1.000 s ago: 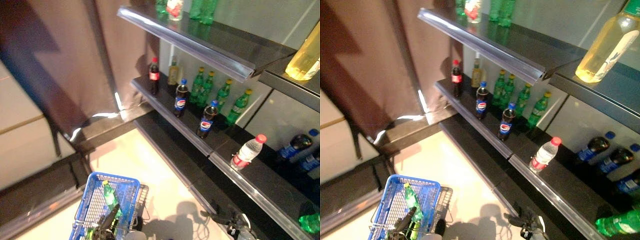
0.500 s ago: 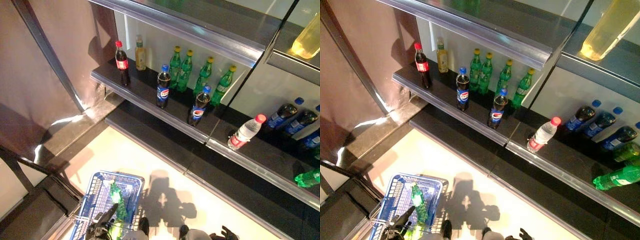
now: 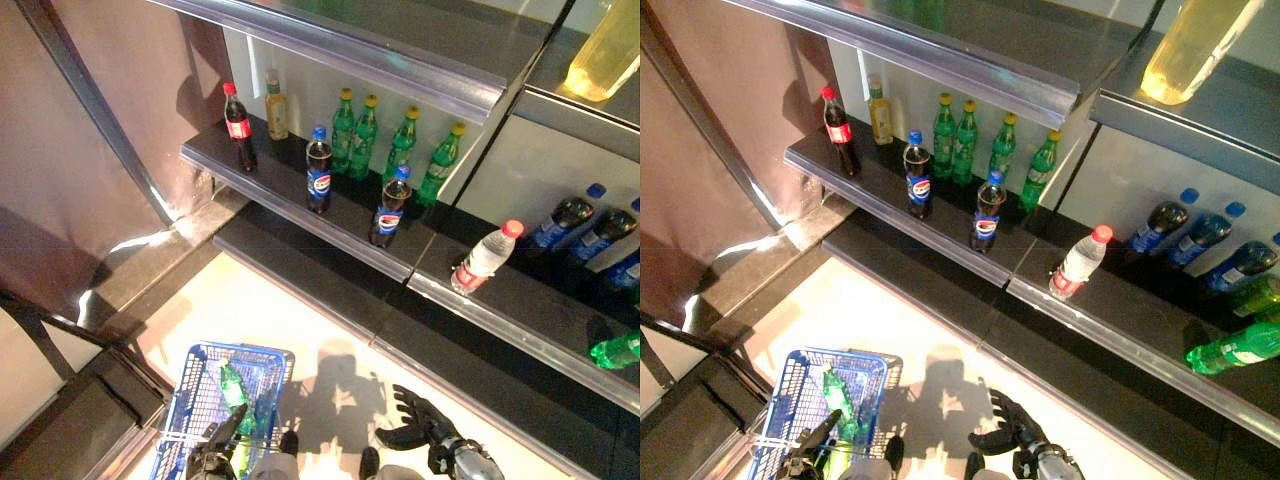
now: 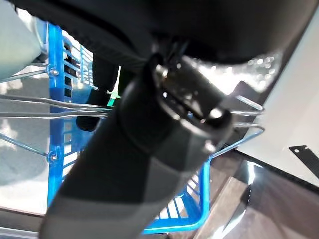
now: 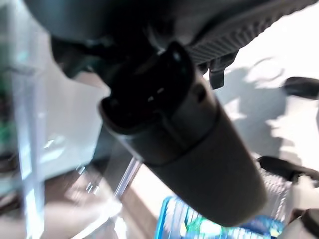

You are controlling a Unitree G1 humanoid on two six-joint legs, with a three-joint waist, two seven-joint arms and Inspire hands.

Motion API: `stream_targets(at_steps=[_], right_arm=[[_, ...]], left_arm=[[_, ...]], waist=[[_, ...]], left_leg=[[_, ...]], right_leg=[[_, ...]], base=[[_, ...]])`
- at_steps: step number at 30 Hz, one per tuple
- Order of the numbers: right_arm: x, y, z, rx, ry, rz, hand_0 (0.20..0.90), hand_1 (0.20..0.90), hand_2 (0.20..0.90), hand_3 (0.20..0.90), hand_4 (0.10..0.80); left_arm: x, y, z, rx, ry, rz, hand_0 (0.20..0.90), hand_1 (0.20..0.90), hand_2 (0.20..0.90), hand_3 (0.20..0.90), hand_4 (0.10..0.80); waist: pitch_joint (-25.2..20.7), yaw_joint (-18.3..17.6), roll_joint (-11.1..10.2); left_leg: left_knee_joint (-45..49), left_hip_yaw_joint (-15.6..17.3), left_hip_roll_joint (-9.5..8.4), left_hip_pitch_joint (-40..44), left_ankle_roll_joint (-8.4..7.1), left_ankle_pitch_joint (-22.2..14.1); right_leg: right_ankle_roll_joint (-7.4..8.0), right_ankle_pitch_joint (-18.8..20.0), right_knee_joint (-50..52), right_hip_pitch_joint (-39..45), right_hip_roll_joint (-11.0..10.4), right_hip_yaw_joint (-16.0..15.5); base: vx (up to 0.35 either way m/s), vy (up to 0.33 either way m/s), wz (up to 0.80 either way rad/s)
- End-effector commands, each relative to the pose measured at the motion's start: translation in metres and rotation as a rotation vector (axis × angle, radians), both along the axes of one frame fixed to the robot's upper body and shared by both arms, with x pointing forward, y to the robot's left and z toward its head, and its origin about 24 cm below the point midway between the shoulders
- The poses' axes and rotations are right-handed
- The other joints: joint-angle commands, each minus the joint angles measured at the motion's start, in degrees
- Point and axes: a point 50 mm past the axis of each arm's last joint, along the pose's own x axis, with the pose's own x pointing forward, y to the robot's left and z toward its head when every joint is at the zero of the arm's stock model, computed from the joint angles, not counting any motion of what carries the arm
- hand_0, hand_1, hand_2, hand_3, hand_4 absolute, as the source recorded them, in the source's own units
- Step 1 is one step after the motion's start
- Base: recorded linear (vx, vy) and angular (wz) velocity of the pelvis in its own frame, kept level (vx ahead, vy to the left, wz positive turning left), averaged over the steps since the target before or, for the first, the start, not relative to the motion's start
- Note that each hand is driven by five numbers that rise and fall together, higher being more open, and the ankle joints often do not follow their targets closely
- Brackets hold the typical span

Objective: Pick up the drink and place into the basket.

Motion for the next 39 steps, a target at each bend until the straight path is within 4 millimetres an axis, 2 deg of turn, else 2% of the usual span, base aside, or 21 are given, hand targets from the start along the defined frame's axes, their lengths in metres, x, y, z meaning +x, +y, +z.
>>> stream_targets(at_steps=[1,4,6,7,9,10,13,16,20,23,29,31,35,36,39], right_arm=[[0.033,0.017,0.048,0.016,-0.276,0.154,0.9,0.9,0.9,0.9,0.8],[0.05,0.025,0.086,0.024,-0.448,0.202,0.9,0.9,0.9,0.9,0.8],[0.063,0.028,0.129,0.051,-0.632,0.204,0.9,0.9,0.9,0.9,0.8],[0.064,0.028,0.135,0.053,-0.669,0.197,0.9,0.9,0.9,0.9,0.8],[0.075,0.022,0.179,0.065,-0.899,0.114,0.9,0.9,0.9,0.9,0.8],[0.075,0.022,0.179,0.065,-0.899,0.114,0.9,0.9,0.9,0.9,0.8],[0.082,0.018,0.215,0.071,-1.121,0.001,0.9,0.9,0.9,0.9,0.8],[0.087,0.011,0.237,0.06,-1.247,-0.115,0.9,0.9,0.9,0.9,0.8],[0.101,-0.001,0.246,0.022,-1.274,-0.284,0.9,0.9,0.9,0.9,0.8],[0.112,-0.01,0.252,-0.009,-1.298,-0.409,0.9,0.9,0.9,0.9,0.8],[0.123,-0.012,0.257,-0.033,-1.351,-0.617,0.9,0.9,0.9,0.9,0.8],[0.122,-0.013,0.262,-0.014,-1.403,-0.704,0.9,0.9,0.9,0.9,0.8],[0.127,-0.01,0.279,0.052,-1.486,-0.823,0.9,0.9,0.9,0.9,0.8],[0.127,-0.01,0.279,0.052,-1.486,-0.823,0.9,0.9,0.9,0.9,0.8],[0.131,-0.007,0.296,0.067,-1.556,-0.935,0.9,0.9,0.9,0.9,0.8]], left_arm=[[-0.007,0.039,0.017,0.189,-0.063,-0.063,0.3,0.3,0.3,0.2,0.1],[-0.014,0.043,0.018,0.195,-0.057,-0.06,0.3,0.3,0.3,0.2,0.1],[-0.017,0.043,0.016,0.19,-0.054,-0.064,0.3,0.3,0.3,0.2,0.1],[-0.017,0.042,0.016,0.189,-0.054,-0.064,0.3,0.3,0.3,0.2,0.1],[-0.017,0.035,0.014,0.175,-0.051,-0.078,0.3,0.3,0.3,0.2,0.1],[-0.017,0.035,0.014,0.175,-0.051,-0.078,0.3,0.3,0.3,0.2,0.1],[-0.016,0.025,0.012,0.154,-0.051,-0.091,0.3,0.3,0.3,0.2,0.1],[-0.016,0.018,0.01,0.141,-0.047,-0.111,0.3,0.3,0.3,0.2,0.1],[-0.019,0.015,0.008,0.135,-0.039,-0.137,0.3,0.3,0.3,0.2,0.1],[-0.014,0.013,0.008,0.134,-0.043,-0.183,0.3,0.3,0.3,0.2,0.1],[-0.012,0.014,0.01,0.15,-0.035,-0.203,0.3,0.3,0.3,0.2,0.1],[-0.006,0.013,0.012,0.143,-0.073,-0.195,0.3,0.3,0.3,0.2,0.1],[0.022,0.01,0.023,0.127,-0.197,-0.201,0.3,0.3,0.3,0.2,0.1],[0.022,0.01,0.023,0.127,-0.197,-0.201,0.3,0.3,0.3,0.2,0.1],[0.042,0.001,0.03,0.112,-0.279,-0.214,0.3,0.3,0.3,0.2,0.1]], waist=[[-2.05,0.28,-1.59],[-2.47,0.45,-1.68],[-2.85,0.24,-1.68],[-2.89,0.23,-1.67],[-3.1,0.27,-1.42],[-3.1,0.27,-1.42],[-3.11,0.69,-0.93],[-3.05,1.55,-0.5],[-2.34,3.35,-0.11],[0.58,4.53,0.35],[5.3,5.18,1.92],[6.97,4.96,2.39],[11.18,4.58,3.44],[11.16,4.59,3.45],[14.56,4.51,4.26]], left_leg=[[3.13,0.72,-1.55,-0.12,-0.38,-2.91],[2.97,1.68,-1.47,1.05,-0.06,-3.65],[2.88,2.68,-1.18,1.87,0.2,-4.21],[2.86,2.81,-1.13,1.95,0.22,-4.27],[2.97,3.48,-0.76,2.38,0.29,-4.72],[2.97,3.48,-0.76,2.38,0.29,-4.72],[3.16,3.71,-0.39,2.65,0.23,-5.08],[3.27,3.48,-0.18,2.82,0.06,-5.15],[5.2,2.59,-0.26,1.82,-0.33,-5.25],[12.41,2.21,-0.87,-2.85,-0.75,-6.21],[18.47,1.87,-1.69,-6.67,-0.23,-7.39],[20.05,2.02,-1.9,-8.14,0.0,-7.87],[23.47,2.02,-2.38,-12.86,0.55,-8.42],[23.55,2.02,-2.37,-12.96,0.55,-8.45],[25.36,1.53,-2.76,-15.94,0.79,-8.5]], right_leg=[[3.0,3.06,-0.64,0.87,-2.63,-0.97],[3.37,3.1,-1.08,1.74,-3.14,-1.2],[3.55,3.08,-1.33,2.16,-3.35,-0.92],[3.58,3.08,-1.35,2.19,-3.37,-0.88],[3.64,2.98,-1.37,2.39,-3.45,-0.82],[3.64,2.98,-1.37,2.39,-3.45,-0.82],[3.53,2.66,-1.28,2.63,-3.49,-1.09],[3.31,2.17,-0.93,3.0,-3.46,-1.98],[2.65,1.35,0.45,3.17,-3.65,-4.28],[1.66,0.62,4.41,1.15,-4.42,-6.62],[0.63,-0.42,9.31,-1.7,-5.47,-7.05],[0.53,-0.58,10.04,-2.72,-5.84,-6.64],[0.36,-0.49,12.22,-6.82,-6.5,-5.71],[0.35,-0.51,12.28,-6.91,-6.49,-5.69],[0.02,-0.31,13.28,-9.21,-6.63,-5.34]], base=[[0.05,0.06,0.0],[0.064,0.05,-0.04],[0.066,0.03,-0.17],[0.05,0.019,-0.12],[0.04,0.019,-0.03],[0.0,0.0,0.0],[0.021,0.011,-0.02],[0.049,0.007,0.0],[0.06,-0.007,0.05],[-0.031,0.005,0.25],[0.019,0.058,0.27],[-0.03,0.083,0.02],[-0.141,0.058,-0.03],[-0.162,0.034,-0.08],[-0.144,0.032,-0.07]])
